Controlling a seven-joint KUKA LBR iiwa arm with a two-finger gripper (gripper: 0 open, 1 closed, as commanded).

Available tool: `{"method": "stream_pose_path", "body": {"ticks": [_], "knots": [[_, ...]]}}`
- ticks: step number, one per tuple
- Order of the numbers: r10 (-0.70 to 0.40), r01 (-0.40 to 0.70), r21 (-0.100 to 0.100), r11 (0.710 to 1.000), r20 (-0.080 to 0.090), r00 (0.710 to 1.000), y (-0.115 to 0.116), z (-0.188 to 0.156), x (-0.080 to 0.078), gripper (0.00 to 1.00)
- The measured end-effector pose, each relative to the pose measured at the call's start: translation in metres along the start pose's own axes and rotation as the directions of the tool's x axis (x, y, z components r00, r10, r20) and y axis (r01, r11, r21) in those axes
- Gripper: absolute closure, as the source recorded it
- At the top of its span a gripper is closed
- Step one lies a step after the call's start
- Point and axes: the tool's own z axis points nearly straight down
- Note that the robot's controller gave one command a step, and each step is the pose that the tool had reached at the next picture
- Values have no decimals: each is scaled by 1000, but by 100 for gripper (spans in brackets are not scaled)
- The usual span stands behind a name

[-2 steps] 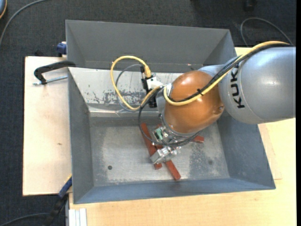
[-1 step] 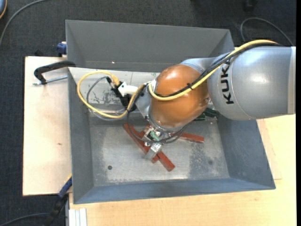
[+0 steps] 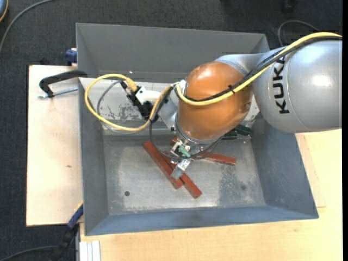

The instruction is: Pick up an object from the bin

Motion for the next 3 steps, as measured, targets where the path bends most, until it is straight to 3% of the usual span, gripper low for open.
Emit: {"method": "stream_pose_path", "body": {"ticks": [1, 2, 3], "knots": [[1, -1, -6, 1000, 4, 1000, 1, 3, 0, 0], [71, -71, -6, 997, 3, 997, -19, 65, 27, 0], [71, -70, -5, 998, 3, 998, -19, 61, 27, 100]]}}
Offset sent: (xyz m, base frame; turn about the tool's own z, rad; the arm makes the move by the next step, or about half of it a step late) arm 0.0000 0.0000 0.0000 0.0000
